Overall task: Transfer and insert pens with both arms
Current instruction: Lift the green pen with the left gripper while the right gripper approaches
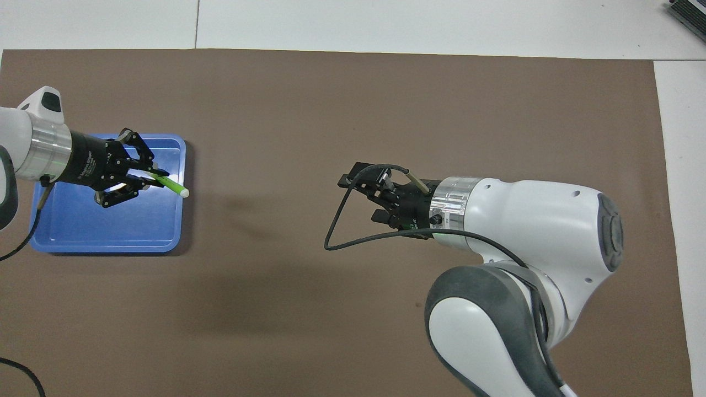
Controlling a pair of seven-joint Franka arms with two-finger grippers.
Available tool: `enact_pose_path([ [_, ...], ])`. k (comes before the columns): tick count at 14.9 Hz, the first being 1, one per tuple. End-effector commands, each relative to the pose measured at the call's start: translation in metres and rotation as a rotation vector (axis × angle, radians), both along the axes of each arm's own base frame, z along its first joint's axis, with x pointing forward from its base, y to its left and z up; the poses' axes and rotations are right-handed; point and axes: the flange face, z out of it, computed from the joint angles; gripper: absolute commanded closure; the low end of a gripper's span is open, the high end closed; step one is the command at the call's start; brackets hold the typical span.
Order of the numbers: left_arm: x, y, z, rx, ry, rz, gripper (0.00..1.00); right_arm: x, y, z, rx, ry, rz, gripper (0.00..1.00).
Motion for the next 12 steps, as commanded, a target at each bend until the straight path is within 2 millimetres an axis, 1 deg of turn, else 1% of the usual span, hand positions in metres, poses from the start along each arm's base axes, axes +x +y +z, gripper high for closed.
enact_pose_path([
  [1,-0.013,-0.016,0.014,-0.062,0.069,0.123,1.0,-0.004,0.018,0.005,0.04,-0.013,-0.046,0.0],
  [4,-0.025,-0.04,0.026,-0.094,0.14,0.21,1.0,-0.007,0.028,0.006,0.051,-0.041,-0.085,0.0],
  [5,-0.031,-0.047,0.032,-0.104,0.155,0.243,1.0,-0.005,0.029,0.008,0.056,-0.046,-0.088,0.05],
  [6,-0.036,-0.054,0.039,-0.119,0.164,0.268,1.0,-0.003,0.035,0.013,0.09,-0.046,-0.105,0.1],
  [7,-0.042,-0.059,0.044,-0.123,0.176,0.293,1.0,-0.008,0.053,0.017,0.125,-0.058,-0.116,0.1],
  [9,-0.052,-0.074,0.05,-0.139,0.199,0.325,1.0,-0.028,0.088,0.014,0.126,-0.115,-0.088,0.1],
  [10,-0.053,-0.076,0.053,-0.153,0.212,0.355,1.0,-0.036,0.102,0.013,0.124,-0.132,-0.071,0.1],
  [11,-0.054,-0.079,0.054,-0.154,0.228,0.388,1.0,-0.042,0.112,0.016,0.131,-0.15,-0.059,0.1],
  [12,-0.059,-0.087,0.057,-0.152,0.231,0.399,1.0,-0.048,0.126,0.016,0.132,-0.155,-0.038,0.1],
])
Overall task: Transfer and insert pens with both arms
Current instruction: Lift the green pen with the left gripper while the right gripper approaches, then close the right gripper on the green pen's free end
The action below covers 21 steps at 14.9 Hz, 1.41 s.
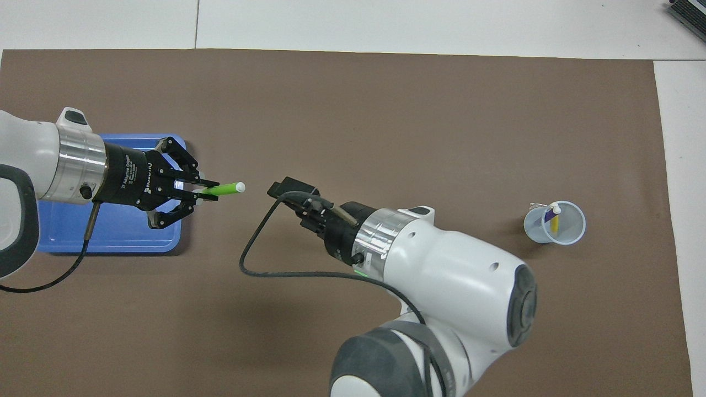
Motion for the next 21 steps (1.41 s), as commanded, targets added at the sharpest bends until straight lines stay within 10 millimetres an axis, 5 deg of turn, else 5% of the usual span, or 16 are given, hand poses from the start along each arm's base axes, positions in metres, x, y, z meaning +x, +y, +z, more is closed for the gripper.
enact_pose_path([
  [1,-0.019,-0.013,0.002,-0.01,0.02,0.051,1.0,-0.007,0.03,0.003,0.019,-0.032,0.032,0.1],
  [7,-0.027,-0.021,0.003,-0.003,0.015,0.021,1.0,-0.003,0.048,-0.003,-0.025,-0.105,0.108,0.11],
  [10,-0.029,-0.023,0.005,-0.003,0.009,0.006,1.0,0.005,0.051,-0.001,-0.029,-0.124,0.111,0.25],
  [13,-0.032,-0.027,0.007,-0.002,0.003,-0.016,1.0,0.009,0.05,-0.002,-0.031,-0.124,0.106,0.49],
  [21,-0.034,-0.024,0.008,-0.004,0.005,-0.032,1.0,0.023,0.042,-0.003,-0.049,-0.149,0.101,0.55],
])
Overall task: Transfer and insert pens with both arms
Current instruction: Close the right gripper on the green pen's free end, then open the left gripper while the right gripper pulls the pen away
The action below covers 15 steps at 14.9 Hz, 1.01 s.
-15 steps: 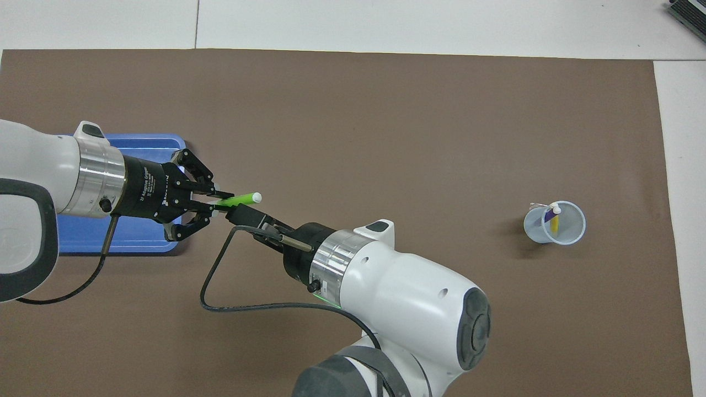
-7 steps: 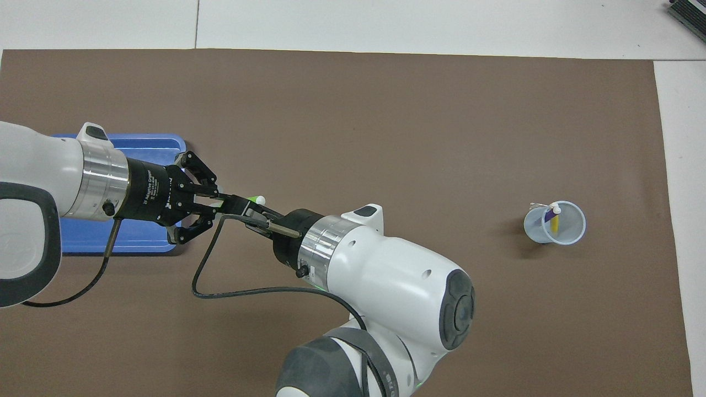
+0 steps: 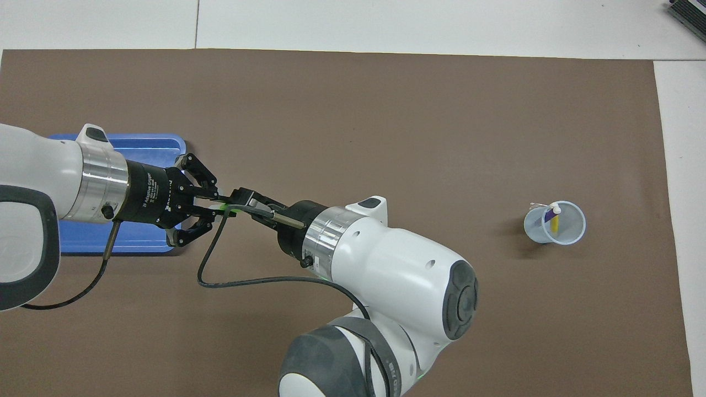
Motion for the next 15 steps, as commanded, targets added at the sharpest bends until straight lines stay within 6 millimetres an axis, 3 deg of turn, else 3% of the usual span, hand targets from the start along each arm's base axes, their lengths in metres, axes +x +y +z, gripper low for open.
enact_pose_path([
  [1,-0.0105,0.0018,0.0026,-0.008,-0.001,-0.012,1.0,0.0093,-0.0007,0.0015,-0.013,-0.032,0.007,0.56],
  [10,-0.0115,0.0025,0.0058,-0.009,-0.006,-0.009,1.0,0.0055,0.0025,-0.0017,-0.012,-0.018,0.007,0.56],
  [15,-0.0121,0.001,0.0073,-0.01,-0.009,-0.01,1.0,0.004,0.0039,-0.0027,-0.013,-0.015,0.011,0.75],
])
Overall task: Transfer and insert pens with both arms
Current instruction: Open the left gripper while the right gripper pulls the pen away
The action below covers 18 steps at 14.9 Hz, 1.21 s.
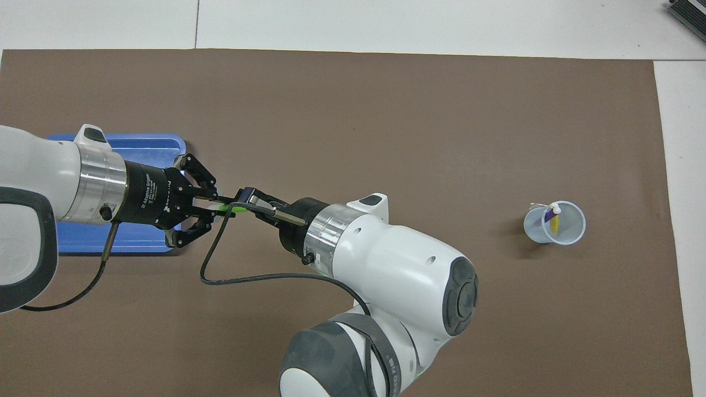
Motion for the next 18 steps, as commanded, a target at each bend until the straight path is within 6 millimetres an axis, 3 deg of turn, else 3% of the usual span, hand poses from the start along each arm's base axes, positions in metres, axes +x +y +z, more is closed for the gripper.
enact_pose_path([
  [1,-0.011,0.002,0.007,-0.01,-0.008,-0.007,1.0,0.002,0.003,-0.001,-0.01,-0.014,0.007,0.75],
  [5,-0.011,0.002,0.006,-0.009,-0.008,-0.006,1.0,0.003,0.003,-0.001,-0.011,-0.013,0.007,0.93],
  [10,-0.011,0.002,0.007,-0.008,-0.01,-0.008,1.0,0.005,0.001,-0.002,-0.008,-0.007,0.001,0.97],
  [11,-0.011,0.002,0.007,-0.009,-0.014,-0.011,0.65,0.004,0.001,-0.003,-0.01,-0.006,0.003,0.97],
  [12,-0.011,0.001,0.007,-0.009,-0.016,-0.013,0.01,0.006,-0.001,-0.005,-0.016,-0.009,0.007,0.97],
  [15,-0.013,0.001,0.01,-0.009,-0.022,-0.017,0.0,0.006,-0.002,-0.006,-0.022,-0.004,0.014,0.97],
  [18,-0.013,0.001,0.011,-0.007,-0.027,-0.019,0.0,0.014,-0.019,-0.016,-0.068,-0.012,0.054,0.97],
])
